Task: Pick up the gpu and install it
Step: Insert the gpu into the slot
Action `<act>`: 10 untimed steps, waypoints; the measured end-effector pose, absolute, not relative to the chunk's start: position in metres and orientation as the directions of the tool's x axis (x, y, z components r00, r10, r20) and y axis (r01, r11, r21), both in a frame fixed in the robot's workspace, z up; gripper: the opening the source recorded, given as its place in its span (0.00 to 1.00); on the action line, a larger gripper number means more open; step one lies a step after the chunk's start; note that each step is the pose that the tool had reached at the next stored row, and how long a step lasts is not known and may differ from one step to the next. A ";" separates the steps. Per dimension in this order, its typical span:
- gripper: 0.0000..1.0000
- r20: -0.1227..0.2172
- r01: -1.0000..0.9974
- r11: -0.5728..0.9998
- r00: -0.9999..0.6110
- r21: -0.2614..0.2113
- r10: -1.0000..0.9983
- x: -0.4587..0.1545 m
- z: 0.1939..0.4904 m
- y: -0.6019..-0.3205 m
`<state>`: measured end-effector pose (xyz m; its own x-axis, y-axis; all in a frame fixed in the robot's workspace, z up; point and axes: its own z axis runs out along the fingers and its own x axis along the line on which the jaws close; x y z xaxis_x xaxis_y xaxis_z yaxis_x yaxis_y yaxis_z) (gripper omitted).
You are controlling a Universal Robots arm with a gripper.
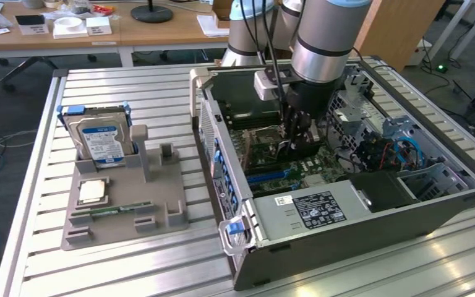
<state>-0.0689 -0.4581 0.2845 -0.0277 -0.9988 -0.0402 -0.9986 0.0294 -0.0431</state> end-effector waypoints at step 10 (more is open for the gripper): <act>0.26 -0.039 -0.999 0.030 -0.029 -0.019 -0.999 -0.067 0.284 -0.458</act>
